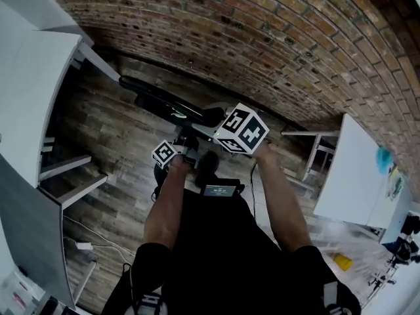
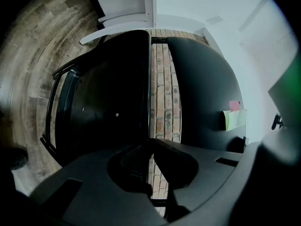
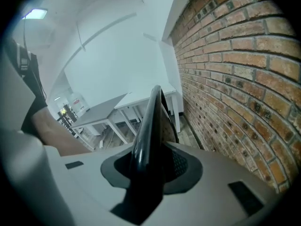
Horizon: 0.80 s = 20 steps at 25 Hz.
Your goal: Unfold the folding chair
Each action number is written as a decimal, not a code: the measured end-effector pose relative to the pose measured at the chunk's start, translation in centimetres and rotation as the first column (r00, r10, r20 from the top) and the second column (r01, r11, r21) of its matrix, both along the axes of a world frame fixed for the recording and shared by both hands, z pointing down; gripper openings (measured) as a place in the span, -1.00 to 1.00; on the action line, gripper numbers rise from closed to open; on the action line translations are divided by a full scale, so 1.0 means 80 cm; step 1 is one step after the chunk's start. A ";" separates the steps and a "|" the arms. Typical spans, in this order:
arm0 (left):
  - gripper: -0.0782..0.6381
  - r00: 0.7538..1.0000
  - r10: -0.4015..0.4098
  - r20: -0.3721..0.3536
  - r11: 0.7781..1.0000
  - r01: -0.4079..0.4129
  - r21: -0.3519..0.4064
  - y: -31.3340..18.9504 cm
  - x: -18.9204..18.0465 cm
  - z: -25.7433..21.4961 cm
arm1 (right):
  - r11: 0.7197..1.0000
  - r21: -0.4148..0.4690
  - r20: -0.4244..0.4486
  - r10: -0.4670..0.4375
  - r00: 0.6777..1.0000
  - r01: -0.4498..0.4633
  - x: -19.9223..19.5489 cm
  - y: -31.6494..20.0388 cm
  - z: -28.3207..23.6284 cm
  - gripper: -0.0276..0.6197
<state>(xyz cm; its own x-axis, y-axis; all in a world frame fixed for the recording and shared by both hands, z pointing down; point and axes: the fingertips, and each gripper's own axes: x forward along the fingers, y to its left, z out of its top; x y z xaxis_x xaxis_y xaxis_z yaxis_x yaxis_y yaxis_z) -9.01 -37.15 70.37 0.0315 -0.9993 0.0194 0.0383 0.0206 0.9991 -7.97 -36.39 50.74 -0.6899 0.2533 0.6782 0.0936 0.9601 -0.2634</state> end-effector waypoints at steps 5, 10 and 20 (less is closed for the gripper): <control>-0.68 0.997 0.080 -0.015 0.997 -0.080 0.012 0.040 -0.004 0.006 | 0.998 0.012 -0.003 0.068 0.998 -0.068 -0.002 0.048 0.002 -0.54; -0.68 0.981 0.195 -0.021 0.981 -0.195 0.015 0.079 -0.019 0.001 | 0.982 0.023 -0.003 0.189 0.982 -0.189 -0.019 0.092 0.000 -0.54; -0.67 0.925 0.381 0.006 0.924 -0.380 -0.032 0.140 -0.021 0.001 | 0.910 -0.012 -0.013 0.413 0.910 -0.414 -0.022 0.151 -0.001 -0.53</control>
<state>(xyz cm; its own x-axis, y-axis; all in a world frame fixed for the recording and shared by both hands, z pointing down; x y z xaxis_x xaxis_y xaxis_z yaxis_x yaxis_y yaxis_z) -10.66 -25.92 70.48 0.4089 -0.9111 0.0517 0.0101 0.0611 0.9981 -9.77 -24.32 50.69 -0.7280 -0.0439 0.6841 -0.3138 0.9086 -0.2757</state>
